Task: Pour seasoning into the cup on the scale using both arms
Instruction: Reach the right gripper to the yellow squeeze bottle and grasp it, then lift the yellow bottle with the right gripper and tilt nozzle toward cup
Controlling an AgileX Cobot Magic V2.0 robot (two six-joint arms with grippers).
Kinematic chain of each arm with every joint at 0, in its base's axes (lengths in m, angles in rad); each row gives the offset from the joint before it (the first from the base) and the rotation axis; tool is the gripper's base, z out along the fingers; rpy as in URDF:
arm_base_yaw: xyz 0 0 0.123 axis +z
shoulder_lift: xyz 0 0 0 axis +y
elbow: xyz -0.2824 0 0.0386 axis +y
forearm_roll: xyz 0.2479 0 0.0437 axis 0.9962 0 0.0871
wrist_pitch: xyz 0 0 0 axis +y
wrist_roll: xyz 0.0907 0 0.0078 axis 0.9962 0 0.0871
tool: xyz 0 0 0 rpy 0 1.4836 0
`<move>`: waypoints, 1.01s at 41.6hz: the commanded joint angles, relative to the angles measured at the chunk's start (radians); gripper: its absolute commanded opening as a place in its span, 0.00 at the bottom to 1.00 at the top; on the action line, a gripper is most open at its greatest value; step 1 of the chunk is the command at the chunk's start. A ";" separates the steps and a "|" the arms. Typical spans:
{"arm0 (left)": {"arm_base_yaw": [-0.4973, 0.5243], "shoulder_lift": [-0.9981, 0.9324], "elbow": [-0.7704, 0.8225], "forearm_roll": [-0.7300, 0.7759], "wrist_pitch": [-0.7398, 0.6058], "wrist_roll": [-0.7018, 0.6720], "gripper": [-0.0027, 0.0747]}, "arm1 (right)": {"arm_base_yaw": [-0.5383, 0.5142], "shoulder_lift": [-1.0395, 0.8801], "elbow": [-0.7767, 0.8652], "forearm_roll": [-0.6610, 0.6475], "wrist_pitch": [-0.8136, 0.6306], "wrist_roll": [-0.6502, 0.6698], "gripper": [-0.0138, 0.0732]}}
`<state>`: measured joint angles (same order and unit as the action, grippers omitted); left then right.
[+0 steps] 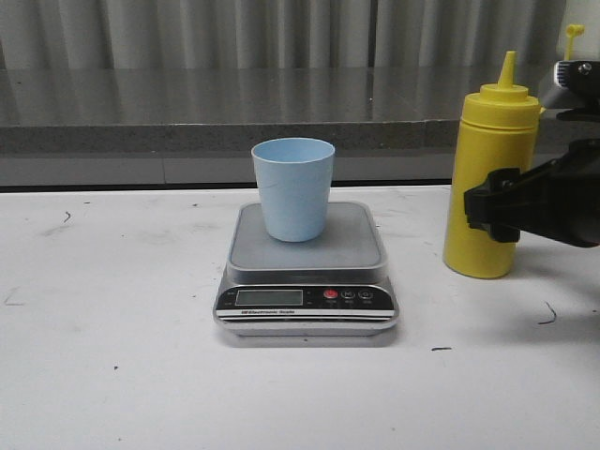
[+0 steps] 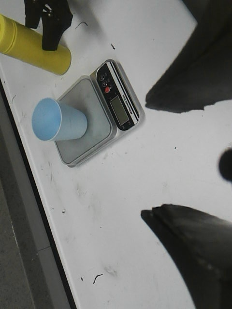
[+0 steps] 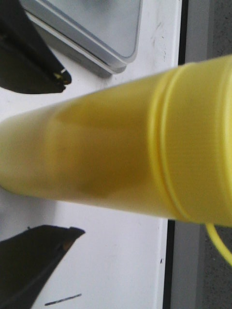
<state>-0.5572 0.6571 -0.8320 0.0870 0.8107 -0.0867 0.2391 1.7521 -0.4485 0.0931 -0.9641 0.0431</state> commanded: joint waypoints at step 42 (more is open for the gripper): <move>-0.003 -0.001 -0.025 -0.003 -0.072 -0.007 0.57 | -0.008 -0.105 -0.239 -0.112 0.309 -0.121 0.54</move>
<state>-0.5572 0.6571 -0.8320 0.0870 0.8091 -0.0867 0.2375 1.7862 -0.6506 0.0185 -0.6700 -0.0154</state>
